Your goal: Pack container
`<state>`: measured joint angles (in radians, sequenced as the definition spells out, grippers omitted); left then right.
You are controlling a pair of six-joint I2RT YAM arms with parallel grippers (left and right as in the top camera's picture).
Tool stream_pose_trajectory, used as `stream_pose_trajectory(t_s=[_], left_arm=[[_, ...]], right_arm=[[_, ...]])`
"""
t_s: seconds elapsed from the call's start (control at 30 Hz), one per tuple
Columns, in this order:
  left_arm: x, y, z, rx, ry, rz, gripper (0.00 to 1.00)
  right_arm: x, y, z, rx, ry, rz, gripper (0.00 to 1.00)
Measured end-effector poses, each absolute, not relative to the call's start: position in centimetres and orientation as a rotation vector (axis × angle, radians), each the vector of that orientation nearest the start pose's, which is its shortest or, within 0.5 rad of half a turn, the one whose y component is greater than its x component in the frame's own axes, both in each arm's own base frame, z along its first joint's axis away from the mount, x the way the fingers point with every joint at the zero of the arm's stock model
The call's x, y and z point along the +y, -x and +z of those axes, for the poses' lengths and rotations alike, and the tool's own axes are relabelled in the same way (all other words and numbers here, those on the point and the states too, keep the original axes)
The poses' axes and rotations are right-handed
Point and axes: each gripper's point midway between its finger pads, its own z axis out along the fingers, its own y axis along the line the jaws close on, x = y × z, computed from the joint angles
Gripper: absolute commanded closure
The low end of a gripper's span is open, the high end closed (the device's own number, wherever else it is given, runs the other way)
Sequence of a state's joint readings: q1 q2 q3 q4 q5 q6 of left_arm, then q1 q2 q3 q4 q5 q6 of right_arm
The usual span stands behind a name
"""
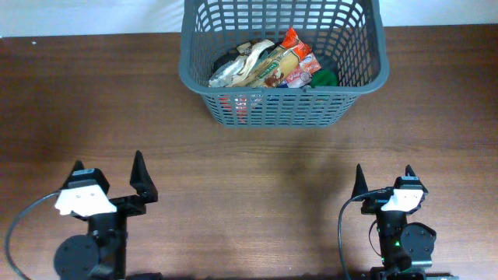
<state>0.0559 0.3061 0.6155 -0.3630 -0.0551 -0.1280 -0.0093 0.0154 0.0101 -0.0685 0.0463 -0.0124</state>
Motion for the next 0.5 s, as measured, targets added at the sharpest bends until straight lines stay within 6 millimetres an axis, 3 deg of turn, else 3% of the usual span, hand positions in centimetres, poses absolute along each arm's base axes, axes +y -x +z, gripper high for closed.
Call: stream_pose_trajectory(t_s=[0.5], left_arm=[[2.0,-22.7,27.1,1.459,0.192,-0.051,0.01]], right_arm=[[-1.0,-24.6,15.8,1.644,-0.033,-0.055,0.01]])
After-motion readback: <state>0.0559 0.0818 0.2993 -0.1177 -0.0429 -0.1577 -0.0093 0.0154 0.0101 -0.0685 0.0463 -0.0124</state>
